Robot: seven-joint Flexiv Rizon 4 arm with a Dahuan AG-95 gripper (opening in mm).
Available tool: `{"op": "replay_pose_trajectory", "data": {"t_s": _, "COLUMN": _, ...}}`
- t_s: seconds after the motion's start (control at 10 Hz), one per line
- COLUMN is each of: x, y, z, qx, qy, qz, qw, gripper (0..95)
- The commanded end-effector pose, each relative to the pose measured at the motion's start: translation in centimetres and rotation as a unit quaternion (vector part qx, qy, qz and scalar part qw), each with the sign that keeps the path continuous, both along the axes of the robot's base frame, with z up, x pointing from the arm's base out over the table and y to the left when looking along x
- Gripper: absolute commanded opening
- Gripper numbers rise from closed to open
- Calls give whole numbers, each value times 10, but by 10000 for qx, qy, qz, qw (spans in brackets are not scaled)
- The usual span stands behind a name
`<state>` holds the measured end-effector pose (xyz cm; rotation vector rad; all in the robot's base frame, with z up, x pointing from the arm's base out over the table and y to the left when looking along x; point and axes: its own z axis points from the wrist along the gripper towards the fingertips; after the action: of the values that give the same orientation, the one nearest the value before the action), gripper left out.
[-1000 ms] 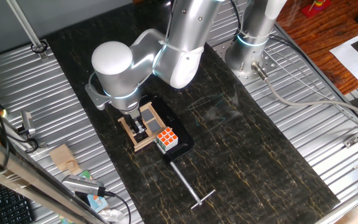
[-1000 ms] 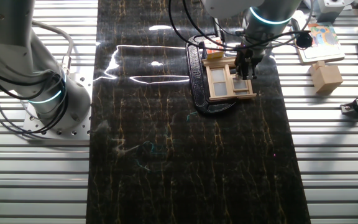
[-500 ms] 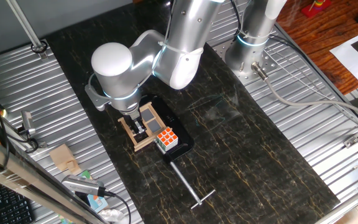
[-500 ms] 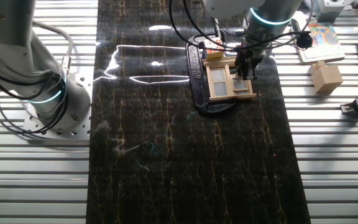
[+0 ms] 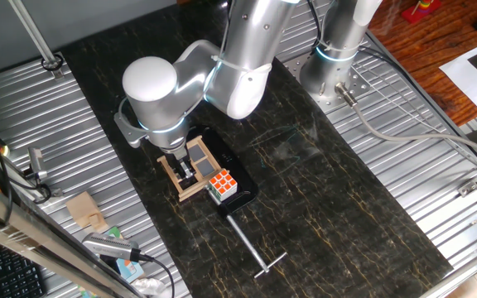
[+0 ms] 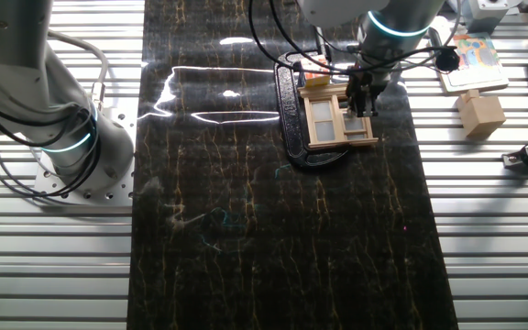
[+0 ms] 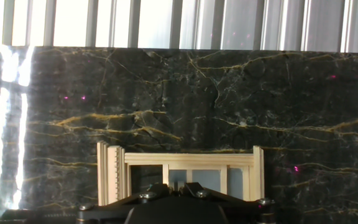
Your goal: Close a sliding window
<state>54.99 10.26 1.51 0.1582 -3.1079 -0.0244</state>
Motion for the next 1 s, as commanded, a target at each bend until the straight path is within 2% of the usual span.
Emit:
{"op": "replay_pose_trajectory", "data": {"t_s": 0.1, "x": 0, "y": 1, "z": 0, "qx": 6, "qy": 2, "qz": -4, "qw": 10000, "gripper": 0}}
{"op": "replay_pose_trajectory", "data": {"t_s": 1.0, "x": -1, "y": 13, "z": 2, "qx": 38, "qy": 13, "qz": -60, "qw": 10000, "gripper": 0}}
